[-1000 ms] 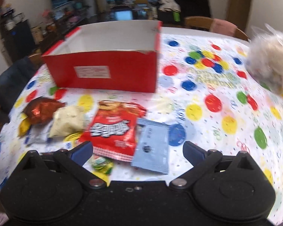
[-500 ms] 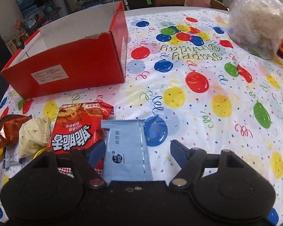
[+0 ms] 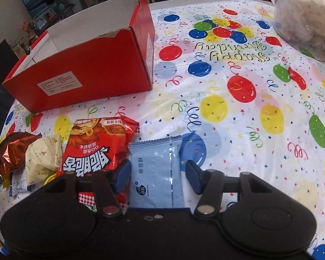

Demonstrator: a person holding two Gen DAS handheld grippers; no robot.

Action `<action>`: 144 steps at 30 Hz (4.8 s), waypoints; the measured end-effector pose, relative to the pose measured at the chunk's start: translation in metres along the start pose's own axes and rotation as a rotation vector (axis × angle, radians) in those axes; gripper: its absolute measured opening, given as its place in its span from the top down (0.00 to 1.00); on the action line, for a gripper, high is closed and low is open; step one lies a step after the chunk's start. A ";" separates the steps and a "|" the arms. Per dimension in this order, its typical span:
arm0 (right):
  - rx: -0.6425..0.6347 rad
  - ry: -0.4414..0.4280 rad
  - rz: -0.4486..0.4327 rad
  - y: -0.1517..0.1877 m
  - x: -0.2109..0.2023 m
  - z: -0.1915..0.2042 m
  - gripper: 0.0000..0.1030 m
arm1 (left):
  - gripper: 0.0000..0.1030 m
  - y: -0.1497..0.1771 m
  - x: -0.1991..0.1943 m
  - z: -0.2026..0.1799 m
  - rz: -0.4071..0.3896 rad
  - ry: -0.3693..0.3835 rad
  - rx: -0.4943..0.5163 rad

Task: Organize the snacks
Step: 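Grasp the yellow packet with left tool while right tool grasps blue-grey packet, then carry both packets over the red box and lower them inside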

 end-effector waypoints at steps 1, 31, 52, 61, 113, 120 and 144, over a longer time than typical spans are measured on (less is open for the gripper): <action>0.007 -0.001 0.007 0.001 0.001 -0.001 0.51 | 0.36 0.000 0.001 0.000 0.001 0.001 0.000; 0.023 0.000 -0.094 0.003 -0.047 0.003 0.55 | 0.62 0.012 -0.023 0.005 -0.043 -0.038 0.070; -0.080 -0.106 -0.205 -0.009 -0.110 0.073 0.55 | 0.62 -0.001 -0.096 -0.028 -0.198 -0.043 0.221; -0.096 -0.138 -0.256 -0.022 -0.127 0.092 0.55 | 0.62 -0.004 -0.090 -0.031 -0.166 -0.053 0.262; -0.119 -0.131 -0.223 -0.042 -0.110 0.101 0.55 | 0.63 -0.031 -0.095 -0.044 -0.209 -0.047 0.222; -0.146 -0.147 -0.251 -0.089 -0.106 0.106 0.55 | 0.63 -0.072 -0.102 -0.077 -0.244 -0.043 0.276; -0.247 -0.111 -0.051 -0.185 0.012 0.140 0.55 | 0.63 -0.213 -0.018 -0.138 -0.173 -0.147 0.381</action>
Point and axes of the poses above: each gripper's, at about its wrist camera, not at the fingertips, and x roughly the way its jaws point, z to its left, y to its underside, the point moved 9 cm from there along x, roughly the way its jaws point, and after that the axes turned 9 degrees about x, right-handed, at the moved point
